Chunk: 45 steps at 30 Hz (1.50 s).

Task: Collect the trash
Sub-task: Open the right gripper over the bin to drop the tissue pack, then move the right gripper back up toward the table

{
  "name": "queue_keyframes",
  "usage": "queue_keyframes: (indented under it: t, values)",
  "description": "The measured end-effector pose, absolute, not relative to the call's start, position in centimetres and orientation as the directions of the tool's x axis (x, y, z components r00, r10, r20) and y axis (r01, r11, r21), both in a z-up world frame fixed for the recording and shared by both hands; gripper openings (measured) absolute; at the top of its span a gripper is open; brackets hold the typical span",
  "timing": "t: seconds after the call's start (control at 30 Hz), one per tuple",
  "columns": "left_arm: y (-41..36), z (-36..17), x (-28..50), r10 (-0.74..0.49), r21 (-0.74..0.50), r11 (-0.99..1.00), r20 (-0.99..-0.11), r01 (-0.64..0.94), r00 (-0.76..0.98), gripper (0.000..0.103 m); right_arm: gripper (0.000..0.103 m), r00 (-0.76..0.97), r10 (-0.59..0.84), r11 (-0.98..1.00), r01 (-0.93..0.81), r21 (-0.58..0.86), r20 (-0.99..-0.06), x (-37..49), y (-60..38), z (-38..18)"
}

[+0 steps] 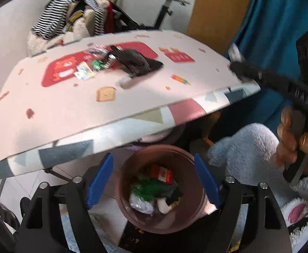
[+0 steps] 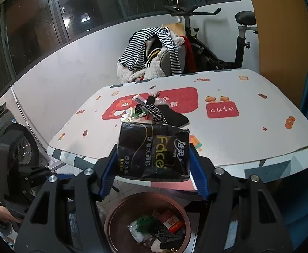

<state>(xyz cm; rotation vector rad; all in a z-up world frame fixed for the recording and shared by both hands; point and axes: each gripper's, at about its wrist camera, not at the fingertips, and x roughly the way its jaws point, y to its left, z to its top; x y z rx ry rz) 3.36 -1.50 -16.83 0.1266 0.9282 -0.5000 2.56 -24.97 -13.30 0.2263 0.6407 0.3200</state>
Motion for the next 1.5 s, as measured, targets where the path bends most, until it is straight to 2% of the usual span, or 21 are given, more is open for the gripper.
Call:
queue_keyframes:
  t: [0.3,0.53,0.67,0.83,1.03,1.1,1.17,1.27,1.5]
  values:
    - [2.4,-14.1,2.0,-0.266,-0.127,0.96,-0.684,0.248,0.68,0.092,0.063,0.683,0.384,0.923,-0.263,0.281,-0.622,2.2,-22.3,-16.3]
    - [5.5,-13.2,0.7,-0.173,-0.175,0.982,-0.642,0.077,0.747,0.094,0.064,0.59,0.395,0.917,-0.296,0.267,-0.704,1.8,-19.7,-19.9]
    - [6.5,-13.6,0.4,-0.1,-0.129,0.991,-0.653,0.02,0.751,0.095,0.064,0.544,0.401,0.912,-0.312,0.266,-0.737,1.4,-18.6,-21.6]
    - [8.3,-14.2,0.2,-0.092,-0.178,0.983,-0.66,-0.036,0.746,0.095,0.065,0.501,0.397,0.909,-0.332,0.253,-0.769,1.2,-17.7,-22.8]
    - [8.9,-14.9,0.3,-0.071,-0.174,0.983,-0.674,-0.064,0.735,0.095,0.066,0.488,0.399,0.903,-0.357,0.239,-0.776,1.0,-16.9,-23.0]
    - [9.0,-15.0,0.3,-0.072,-0.178,0.982,-0.675,-0.067,0.734,0.095,0.073,0.477,0.429,0.891,-0.364,0.272,-0.767,0.9,-16.9,-23.0]
    - [9.1,-15.0,0.4,-0.069,-0.177,0.982,-0.68,-0.072,0.73,0.095,0.09,0.482,0.441,0.887,-0.364,0.285,-0.757,0.8,-17.0,-22.9]
    - [9.5,-15.1,0.6,-0.073,-0.196,0.977,-0.686,-0.087,0.724,0.095,0.094,0.515,0.43,0.892,-0.367,0.262,-0.742,0.7,-17.0,-22.2]
    - [10.1,-14.7,1.3,-0.068,-0.205,0.974,-0.677,-0.098,0.733,0.095,0.096,0.548,0.386,0.917,-0.313,0.246,-0.742,1.6,-18.1,-22.1]
